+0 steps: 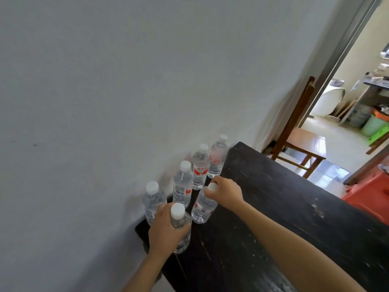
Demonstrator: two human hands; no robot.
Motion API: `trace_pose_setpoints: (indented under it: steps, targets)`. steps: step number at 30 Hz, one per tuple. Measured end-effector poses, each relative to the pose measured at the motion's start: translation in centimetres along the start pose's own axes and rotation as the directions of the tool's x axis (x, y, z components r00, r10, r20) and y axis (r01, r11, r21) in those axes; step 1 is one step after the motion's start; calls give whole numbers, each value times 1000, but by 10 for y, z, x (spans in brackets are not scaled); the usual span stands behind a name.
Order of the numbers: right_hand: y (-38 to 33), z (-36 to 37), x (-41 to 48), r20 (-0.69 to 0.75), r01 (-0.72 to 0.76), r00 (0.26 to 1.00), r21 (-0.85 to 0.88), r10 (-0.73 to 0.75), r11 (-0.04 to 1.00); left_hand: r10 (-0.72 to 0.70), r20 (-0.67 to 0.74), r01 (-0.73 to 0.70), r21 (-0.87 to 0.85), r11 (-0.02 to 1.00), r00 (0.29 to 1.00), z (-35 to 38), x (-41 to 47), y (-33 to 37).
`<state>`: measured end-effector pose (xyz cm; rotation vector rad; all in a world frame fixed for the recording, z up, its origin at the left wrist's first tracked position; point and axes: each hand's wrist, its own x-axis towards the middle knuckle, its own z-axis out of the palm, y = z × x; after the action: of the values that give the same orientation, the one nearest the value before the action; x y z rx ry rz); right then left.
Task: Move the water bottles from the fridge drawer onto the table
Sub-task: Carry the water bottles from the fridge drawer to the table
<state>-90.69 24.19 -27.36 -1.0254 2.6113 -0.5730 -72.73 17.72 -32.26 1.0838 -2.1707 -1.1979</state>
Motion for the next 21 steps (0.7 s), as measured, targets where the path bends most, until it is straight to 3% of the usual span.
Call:
trace_pose_setpoints:
  steps: [7, 11, 21]
  targets:
    - [1, 8, 23, 119, 54, 992, -20, -52, 998, 20, 56, -23, 48, 999, 998, -2, 10, -6]
    - [-4, 12, 32, 124, 30, 992, 35, -34, 999, -9, 50, 9, 9, 1000, 999, -5, 18, -17]
    - [-9, 13, 38, 161, 7, 987, -18, -4, 1000, 12, 30, -12, -11, 1000, 999, -1, 20, -23]
